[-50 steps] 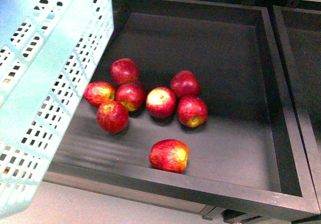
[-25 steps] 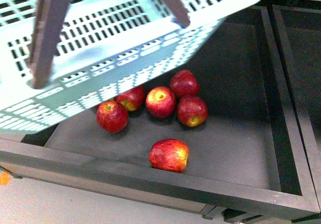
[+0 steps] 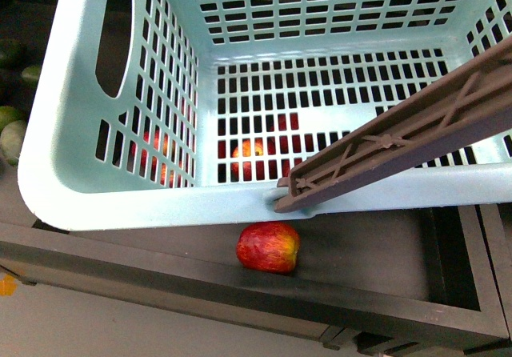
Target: Pick lemon and mango into basket
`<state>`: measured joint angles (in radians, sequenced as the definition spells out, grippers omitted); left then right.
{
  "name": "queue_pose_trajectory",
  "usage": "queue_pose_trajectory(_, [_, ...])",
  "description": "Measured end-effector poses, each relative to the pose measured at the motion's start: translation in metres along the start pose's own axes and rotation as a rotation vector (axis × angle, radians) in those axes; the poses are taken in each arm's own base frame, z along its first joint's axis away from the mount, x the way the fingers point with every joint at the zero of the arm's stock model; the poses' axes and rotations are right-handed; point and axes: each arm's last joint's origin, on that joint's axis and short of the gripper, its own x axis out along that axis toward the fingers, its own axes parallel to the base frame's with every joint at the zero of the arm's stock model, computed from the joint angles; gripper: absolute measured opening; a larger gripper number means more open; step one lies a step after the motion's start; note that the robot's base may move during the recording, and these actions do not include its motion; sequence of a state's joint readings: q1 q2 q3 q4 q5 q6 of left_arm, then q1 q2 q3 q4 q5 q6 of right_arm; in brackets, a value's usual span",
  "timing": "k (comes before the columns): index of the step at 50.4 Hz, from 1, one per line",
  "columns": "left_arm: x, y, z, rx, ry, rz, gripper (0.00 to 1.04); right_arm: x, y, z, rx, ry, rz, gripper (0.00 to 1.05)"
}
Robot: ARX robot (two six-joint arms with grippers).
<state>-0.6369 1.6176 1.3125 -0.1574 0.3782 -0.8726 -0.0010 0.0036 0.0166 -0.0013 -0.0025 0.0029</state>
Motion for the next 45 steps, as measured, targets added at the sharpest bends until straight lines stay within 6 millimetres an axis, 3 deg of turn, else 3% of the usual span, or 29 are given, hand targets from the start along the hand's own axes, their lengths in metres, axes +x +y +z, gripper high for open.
queue_pose_trajectory(13, [-0.001,0.002,0.002,0.009,-0.02,0.015,0.05,0.0,0.0,0.0,0.0,0.0,0.0,0.96])
queue_pose_trajectory(19, [-0.001,0.003,0.003,0.011,-0.03,0.025,0.05,0.001,0.001,-0.004,0.074,0.182,-0.245,0.96])
queue_pose_trajectory(27, [-0.001,0.003,0.003,0.013,-0.027,0.023,0.05,0.006,-0.005,-0.005,0.123,0.214,-0.4,0.96])
queue_pose_trajectory(35, [-0.001,0.002,0.002,0.013,-0.013,0.012,0.05,0.022,-0.026,0.013,0.129,0.171,-0.415,0.96])
queue_pose_trajectory(45, [-0.001,0.002,0.002,0.014,-0.022,0.019,0.05,0.076,-0.077,-0.002,-0.151,0.245,-0.43,0.96])
